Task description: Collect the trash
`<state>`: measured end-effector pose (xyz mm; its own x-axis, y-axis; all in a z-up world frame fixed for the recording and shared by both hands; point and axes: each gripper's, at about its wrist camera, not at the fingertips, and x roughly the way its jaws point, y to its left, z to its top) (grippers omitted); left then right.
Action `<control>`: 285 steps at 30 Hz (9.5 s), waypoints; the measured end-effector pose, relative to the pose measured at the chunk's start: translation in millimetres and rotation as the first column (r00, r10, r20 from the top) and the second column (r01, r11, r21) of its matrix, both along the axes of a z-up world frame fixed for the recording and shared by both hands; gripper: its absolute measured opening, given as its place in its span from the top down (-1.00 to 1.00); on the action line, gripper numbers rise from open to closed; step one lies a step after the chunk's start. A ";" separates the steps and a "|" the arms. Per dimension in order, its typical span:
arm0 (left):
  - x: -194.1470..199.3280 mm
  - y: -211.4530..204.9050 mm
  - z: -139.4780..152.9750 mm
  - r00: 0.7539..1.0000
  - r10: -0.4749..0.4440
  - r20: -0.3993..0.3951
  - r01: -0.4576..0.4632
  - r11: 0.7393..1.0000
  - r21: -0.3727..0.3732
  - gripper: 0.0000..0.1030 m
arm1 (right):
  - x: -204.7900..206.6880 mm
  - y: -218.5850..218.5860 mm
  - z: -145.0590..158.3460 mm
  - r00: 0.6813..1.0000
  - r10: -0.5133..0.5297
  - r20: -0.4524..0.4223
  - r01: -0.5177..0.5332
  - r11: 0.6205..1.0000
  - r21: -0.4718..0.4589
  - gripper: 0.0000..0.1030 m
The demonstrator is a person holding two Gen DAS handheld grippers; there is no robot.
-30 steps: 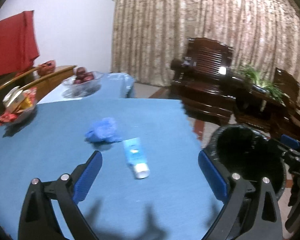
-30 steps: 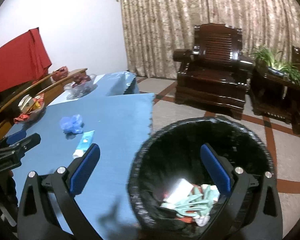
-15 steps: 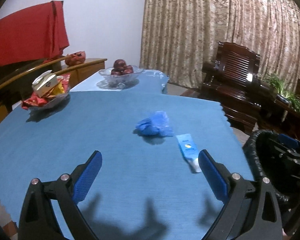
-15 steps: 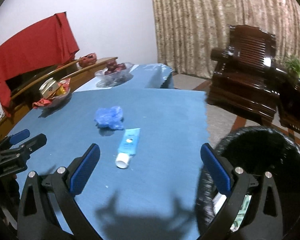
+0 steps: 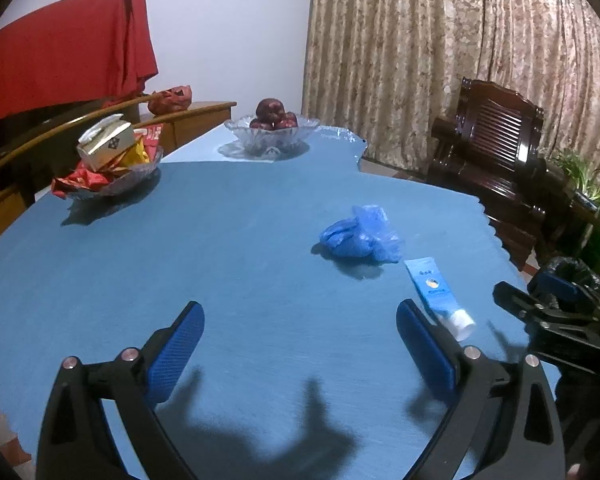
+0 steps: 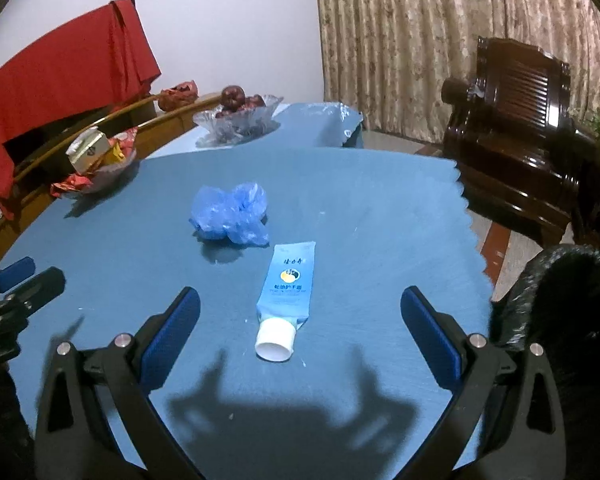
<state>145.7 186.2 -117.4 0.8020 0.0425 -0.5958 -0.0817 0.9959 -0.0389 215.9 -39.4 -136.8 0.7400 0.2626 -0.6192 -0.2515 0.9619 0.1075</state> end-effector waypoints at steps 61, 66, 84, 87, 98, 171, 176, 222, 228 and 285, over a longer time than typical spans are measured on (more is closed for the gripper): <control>180.0 -47.5 -65.6 0.983 -0.121 -0.142 0.108 0.990 -0.095 0.15 | 109.2 -25.3 -31.4 0.992 -0.045 -0.117 0.045 0.999 -0.004 0.44; 175.6 -55.3 -65.3 0.982 -0.139 -0.131 0.128 0.988 -0.091 0.82 | 107.3 -24.1 -32.1 0.992 -0.042 -0.120 0.043 0.999 0.007 0.44; 109.2 -68.6 5.3 0.990 -0.139 -0.012 0.137 0.987 -0.079 0.98 | 58.7 -36.5 25.5 0.999 -0.030 -0.040 0.032 0.998 0.051 0.44; 98.3 -69.3 16.4 0.990 -0.140 0.003 0.140 0.986 -0.088 0.98 | 45.4 -41.0 37.4 0.999 -0.029 -0.026 0.030 0.998 0.058 0.44; 55.6 -94.5 60.6 0.978 -0.194 0.075 0.200 0.976 -0.086 0.98 | -6.4 -71.9 74.9 0.999 -0.047 0.025 0.045 0.996 0.071 0.44; 34.5 -399.2 -1.0 0.730 -0.680 -0.072 0.667 0.732 -0.142 0.96 | -135.2 -327.1 -1.9 0.873 -0.473 -0.118 0.470 0.881 -0.052 0.33; 39.5 -393.1 -3.5 0.732 -0.677 -0.075 0.657 0.731 -0.185 0.23 | -135.0 -332.5 -1.5 0.868 -0.486 -0.100 0.482 0.874 -0.057 -0.07; -70.0 -236.8 117.5 0.899 -0.436 0.039 0.436 0.900 -0.012 -0.88 | -201.4 -222.6 148.3 0.950 -0.305 0.069 0.306 0.952 -0.010 -0.90; -79.9 -232.7 125.4 0.901 -0.430 0.061 0.431 0.902 -0.002 -0.88 | -204.4 -214.6 156.6 0.953 -0.292 0.082 0.294 0.956 -0.011 -0.90; -90.4 -210.0 136.6 0.921 -0.381 0.086 0.382 0.924 0.003 -0.88 | -206.1 -194.1 169.0 0.960 -0.259 0.102 0.262 0.965 -0.018 -0.90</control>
<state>55.2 -23.7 19.2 0.8030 -0.2838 -0.5241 0.3082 0.9504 -0.0424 9.8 -233.5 32.2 0.8375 0.0342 -0.5454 0.0009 0.9979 0.0640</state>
